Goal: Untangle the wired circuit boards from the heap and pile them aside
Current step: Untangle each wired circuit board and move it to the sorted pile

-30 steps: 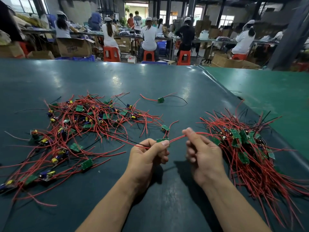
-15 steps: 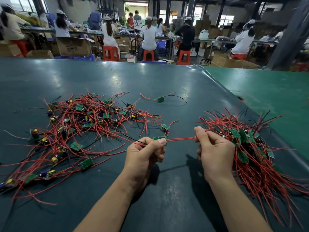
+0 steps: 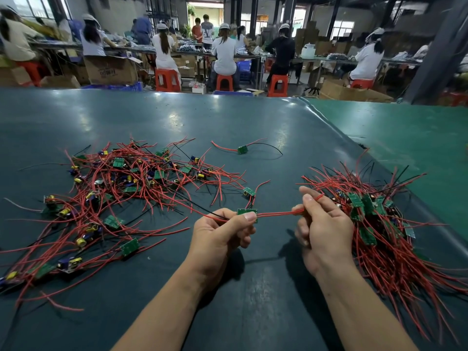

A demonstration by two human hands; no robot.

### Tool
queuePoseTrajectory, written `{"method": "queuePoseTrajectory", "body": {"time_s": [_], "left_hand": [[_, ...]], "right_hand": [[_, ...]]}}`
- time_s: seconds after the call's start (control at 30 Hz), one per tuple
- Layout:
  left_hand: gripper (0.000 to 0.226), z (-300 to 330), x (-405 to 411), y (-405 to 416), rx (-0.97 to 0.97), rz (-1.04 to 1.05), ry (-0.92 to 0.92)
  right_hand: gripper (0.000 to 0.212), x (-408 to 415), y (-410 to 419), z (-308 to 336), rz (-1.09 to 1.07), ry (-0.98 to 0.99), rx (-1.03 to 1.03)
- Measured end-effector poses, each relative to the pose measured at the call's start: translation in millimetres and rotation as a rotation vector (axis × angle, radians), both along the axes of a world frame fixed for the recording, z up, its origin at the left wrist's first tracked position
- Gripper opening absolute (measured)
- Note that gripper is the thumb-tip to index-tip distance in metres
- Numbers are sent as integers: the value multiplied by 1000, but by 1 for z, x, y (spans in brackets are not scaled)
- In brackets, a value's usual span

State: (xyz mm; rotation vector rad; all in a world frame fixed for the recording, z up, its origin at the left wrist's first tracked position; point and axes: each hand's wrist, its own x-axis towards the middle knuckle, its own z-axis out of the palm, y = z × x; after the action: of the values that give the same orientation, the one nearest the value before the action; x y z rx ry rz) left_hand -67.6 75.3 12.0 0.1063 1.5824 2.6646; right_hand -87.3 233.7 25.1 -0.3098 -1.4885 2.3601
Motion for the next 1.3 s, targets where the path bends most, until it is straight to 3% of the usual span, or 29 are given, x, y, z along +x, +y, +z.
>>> {"method": "queuePoseTrajectory", "body": {"time_s": [0.13,0.27,0.37,0.47,0.6,0.7,0.8,0.97,1.07,1.17,1.23,1.3], "left_hand": [[25,0,0,-1,10,-19,1],[25,-2,-1,0,0,-12,10],[24,3,0,1,44,21,-17],[12,6,-4,-5,244,98,-90],[16,5,-5,-4,233,137,-77],[19,2,-4,0,74,134,-2],[19,0,-1,2,-31,64,31],[19,1,-1,1,71,-54,-56],[34,2,-2,0,-14,-28,-40],[42,4,-2,0,-11,-77,-38],[52,4,-3,-2,6,-85,-53],[57,2,-4,-2,5,-80,-43]], "right_hand": [[16,0,4,1,-72,8,25],[19,1,5,0,-161,43,177],[27,2,3,0,-158,15,97],[37,0,7,0,-130,-86,-25],[15,8,-4,0,154,-84,241],[36,21,-25,-1,515,44,387],[54,27,-33,-2,601,86,411],[31,28,-35,1,540,147,430],[35,29,-35,1,495,191,456],[41,30,-32,2,239,233,528],[41,25,-24,8,-16,165,406],[40,19,-7,15,-192,128,117]]}}
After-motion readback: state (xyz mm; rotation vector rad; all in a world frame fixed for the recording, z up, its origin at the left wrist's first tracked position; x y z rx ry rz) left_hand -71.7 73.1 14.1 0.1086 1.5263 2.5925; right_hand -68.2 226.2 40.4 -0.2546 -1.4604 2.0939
